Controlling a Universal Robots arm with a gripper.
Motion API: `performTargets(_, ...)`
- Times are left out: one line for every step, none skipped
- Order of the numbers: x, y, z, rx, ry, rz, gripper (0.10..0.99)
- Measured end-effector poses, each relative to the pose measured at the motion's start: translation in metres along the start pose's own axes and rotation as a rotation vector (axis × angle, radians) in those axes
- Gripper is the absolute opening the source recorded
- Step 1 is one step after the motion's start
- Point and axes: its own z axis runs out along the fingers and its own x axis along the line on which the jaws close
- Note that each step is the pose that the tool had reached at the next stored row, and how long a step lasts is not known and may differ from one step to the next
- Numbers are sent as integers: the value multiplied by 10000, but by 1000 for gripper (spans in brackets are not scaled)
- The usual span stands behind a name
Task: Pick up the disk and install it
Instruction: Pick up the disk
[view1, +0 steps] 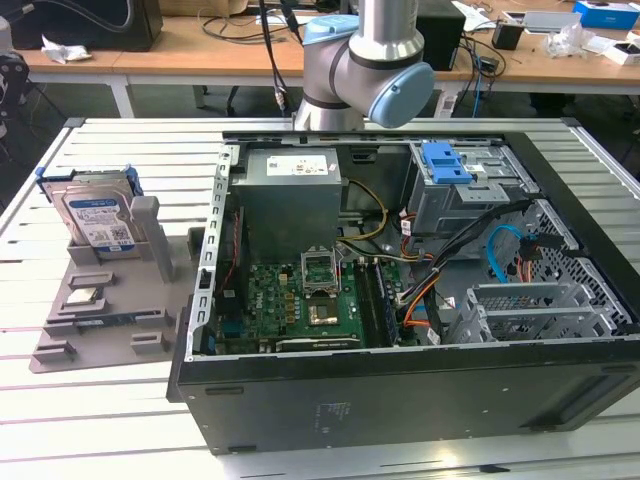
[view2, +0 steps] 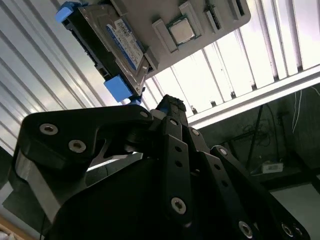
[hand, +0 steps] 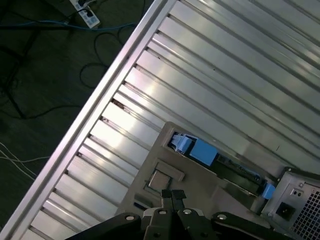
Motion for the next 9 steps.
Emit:
performTargets(0, 0, 0, -3, 5, -93, 106)
performTargets(0, 0, 0, -6, 12, -237, 106)
performTargets(0, 0, 0, -8, 15, -336, 106)
performTargets(0, 0, 0, -11, 21, -444, 106)
performTargets(0, 0, 0, -14, 28, -607, 106)
performTargets(0, 0, 0, -18, 36, -780, 106)
performTargets(0, 0, 0, -22, 45, -975, 106)
performTargets(0, 0, 0, -24, 48, -1068, 106)
performTargets(0, 0, 0, -27, 53, -1169, 106)
